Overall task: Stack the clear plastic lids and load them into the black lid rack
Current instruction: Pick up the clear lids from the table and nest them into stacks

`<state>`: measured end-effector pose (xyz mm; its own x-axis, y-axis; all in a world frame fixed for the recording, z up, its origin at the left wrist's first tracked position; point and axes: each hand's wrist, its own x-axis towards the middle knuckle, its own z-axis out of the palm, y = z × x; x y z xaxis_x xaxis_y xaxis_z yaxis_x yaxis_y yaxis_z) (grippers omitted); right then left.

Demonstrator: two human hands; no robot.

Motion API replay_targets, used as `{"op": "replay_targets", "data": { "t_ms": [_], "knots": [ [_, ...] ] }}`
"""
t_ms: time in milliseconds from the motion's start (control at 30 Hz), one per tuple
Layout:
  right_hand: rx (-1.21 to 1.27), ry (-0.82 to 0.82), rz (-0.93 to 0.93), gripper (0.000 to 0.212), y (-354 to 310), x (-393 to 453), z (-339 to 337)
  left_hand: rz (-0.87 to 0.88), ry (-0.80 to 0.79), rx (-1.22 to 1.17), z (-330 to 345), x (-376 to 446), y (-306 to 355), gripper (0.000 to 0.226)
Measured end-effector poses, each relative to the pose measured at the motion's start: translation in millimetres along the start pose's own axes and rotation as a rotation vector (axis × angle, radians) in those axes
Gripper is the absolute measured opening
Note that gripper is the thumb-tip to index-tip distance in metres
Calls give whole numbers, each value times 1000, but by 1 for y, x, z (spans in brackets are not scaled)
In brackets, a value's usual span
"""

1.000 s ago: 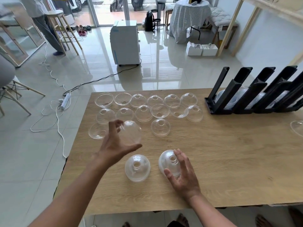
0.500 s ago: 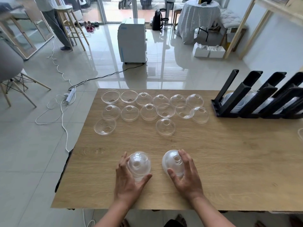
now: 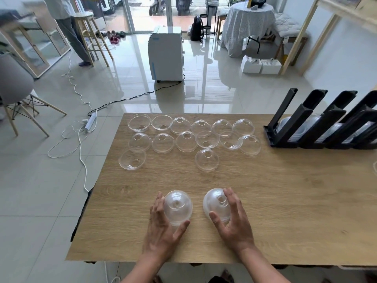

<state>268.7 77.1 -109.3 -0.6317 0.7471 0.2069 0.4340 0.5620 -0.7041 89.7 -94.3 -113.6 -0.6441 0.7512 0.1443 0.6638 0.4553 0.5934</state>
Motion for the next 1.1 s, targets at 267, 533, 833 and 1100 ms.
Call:
{"op": "replay_targets", "data": {
  "t_ms": [267, 533, 833, 1100],
  "knots": [
    [-20, -19, 27, 90, -4, 1, -1, -54, 24, -142, -8, 8, 4, 119],
    [-31, -47, 37, 91, -8, 2, -4, -91, 12, -154, -2, 10, 13, 111],
    [-1, -59, 109, 110, -7, 1, -5, -55, 45, -105, 0, 8, 13, 106],
    [6, -175, 48, 107, 0, 6, -5, -54, 44, -129, -1, 6, 11, 105]
  ]
}}
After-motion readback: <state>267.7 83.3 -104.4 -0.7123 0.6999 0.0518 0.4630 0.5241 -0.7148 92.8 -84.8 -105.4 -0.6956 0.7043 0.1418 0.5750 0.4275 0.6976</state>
